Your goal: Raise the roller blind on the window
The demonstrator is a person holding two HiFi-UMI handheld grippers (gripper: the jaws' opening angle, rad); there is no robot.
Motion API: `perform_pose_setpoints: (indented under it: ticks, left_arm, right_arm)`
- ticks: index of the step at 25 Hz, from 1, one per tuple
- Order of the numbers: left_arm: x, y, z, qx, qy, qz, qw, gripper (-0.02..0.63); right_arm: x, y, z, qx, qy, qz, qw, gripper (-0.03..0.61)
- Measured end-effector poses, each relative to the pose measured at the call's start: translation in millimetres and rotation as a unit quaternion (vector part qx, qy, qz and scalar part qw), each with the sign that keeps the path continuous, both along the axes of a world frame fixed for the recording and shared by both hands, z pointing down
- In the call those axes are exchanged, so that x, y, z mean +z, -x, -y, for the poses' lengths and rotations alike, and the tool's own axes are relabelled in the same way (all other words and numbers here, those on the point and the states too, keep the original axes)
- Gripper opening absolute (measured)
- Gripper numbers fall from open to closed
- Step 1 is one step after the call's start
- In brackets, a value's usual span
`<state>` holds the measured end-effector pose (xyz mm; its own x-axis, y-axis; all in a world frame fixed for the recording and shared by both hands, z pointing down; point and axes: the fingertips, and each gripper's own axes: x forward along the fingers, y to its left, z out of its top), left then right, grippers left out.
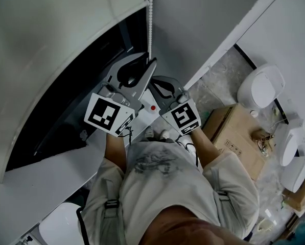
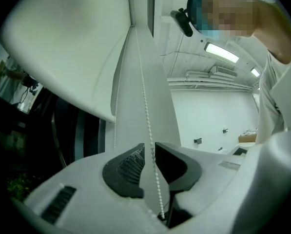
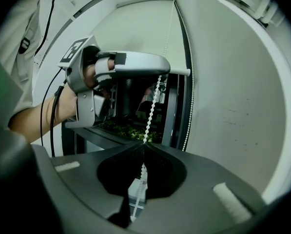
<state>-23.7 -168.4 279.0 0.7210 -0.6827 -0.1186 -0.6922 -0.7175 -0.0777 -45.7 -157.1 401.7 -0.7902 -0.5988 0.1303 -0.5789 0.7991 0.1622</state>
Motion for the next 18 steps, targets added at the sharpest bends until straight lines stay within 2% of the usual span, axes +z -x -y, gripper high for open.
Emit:
perform_pose_setpoints:
  ticks: [3, 5, 18]
  left_arm:
    - [-9, -3, -1, 0.000, -0.008, 0.005, 1.0000, 0.024]
    - [-10, -6, -2, 0.002, -0.007, 0.012, 0.9999, 0.013]
    - [21, -6, -4, 0.001, 0.028, 0.028, 0.9992, 0.009]
  right_arm:
    - [0, 1, -2, 0.000, -0.001, 0.001, 1.000, 0.009]
    - [-1, 0, -2, 0.001, -0.001, 0.002, 1.000, 0.009]
    - [29, -2, -1, 0.003, 0.021, -0.019, 1.000, 0.009]
